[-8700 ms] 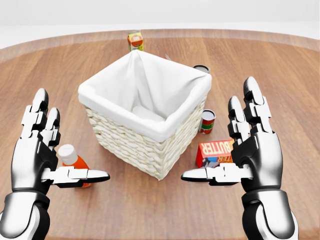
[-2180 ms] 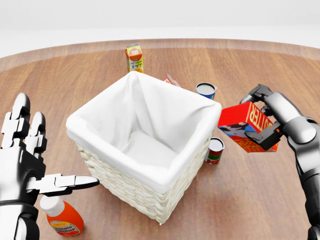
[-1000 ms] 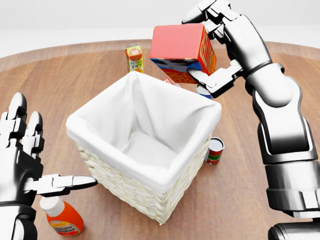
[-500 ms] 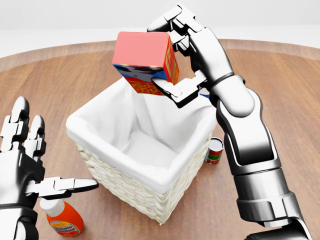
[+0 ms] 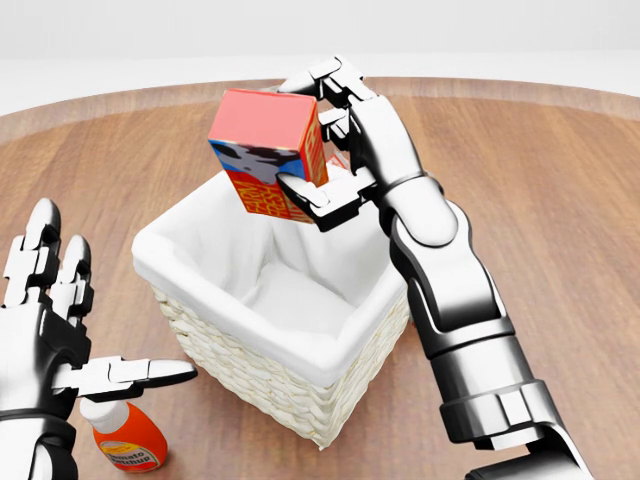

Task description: Pick up the butter and put it in the basket.

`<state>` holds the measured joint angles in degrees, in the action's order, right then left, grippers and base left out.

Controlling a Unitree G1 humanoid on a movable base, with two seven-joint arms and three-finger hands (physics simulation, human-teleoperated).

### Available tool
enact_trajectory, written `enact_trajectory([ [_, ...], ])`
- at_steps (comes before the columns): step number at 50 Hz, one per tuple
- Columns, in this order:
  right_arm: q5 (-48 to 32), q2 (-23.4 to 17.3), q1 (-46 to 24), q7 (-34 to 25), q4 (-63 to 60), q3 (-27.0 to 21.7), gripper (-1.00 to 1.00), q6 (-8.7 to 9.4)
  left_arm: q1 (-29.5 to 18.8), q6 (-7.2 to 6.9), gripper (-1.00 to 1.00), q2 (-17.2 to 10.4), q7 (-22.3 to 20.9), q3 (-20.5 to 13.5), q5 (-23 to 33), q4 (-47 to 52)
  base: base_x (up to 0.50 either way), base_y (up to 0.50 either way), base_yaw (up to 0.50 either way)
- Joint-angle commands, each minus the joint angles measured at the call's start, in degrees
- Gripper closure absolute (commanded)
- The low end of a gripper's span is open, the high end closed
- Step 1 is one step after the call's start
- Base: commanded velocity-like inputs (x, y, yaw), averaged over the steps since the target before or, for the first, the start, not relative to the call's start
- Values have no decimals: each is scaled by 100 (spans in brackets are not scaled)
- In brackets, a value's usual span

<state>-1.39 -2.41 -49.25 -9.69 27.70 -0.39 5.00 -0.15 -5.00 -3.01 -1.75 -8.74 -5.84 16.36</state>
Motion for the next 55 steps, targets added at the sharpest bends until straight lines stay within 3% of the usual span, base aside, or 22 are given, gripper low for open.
enact_trajectory([
  [1, 88, 133, -64, 261, 365, -28, 100, 0, 8, 0, -100, -1, -9, -1, -3, -53, 0, 0, 0],
  [21, -48, 197, 13, 391, 891, -13, 100, -11, 67, 0, -100, 20, -7, 22, 10, -9, 0, 0, 0],
  [30, -76, 176, 25, 412, 1124, -39, 100, -158, 81, 0, -100, 25, -9, 22, 14, 0, 0, 0, 0],
  [55, -146, 239, 322, 448, 1056, 14, 100, -159, 60, 0, -100, 16, -20, 11, 13, -57, 0, 0, 0],
])
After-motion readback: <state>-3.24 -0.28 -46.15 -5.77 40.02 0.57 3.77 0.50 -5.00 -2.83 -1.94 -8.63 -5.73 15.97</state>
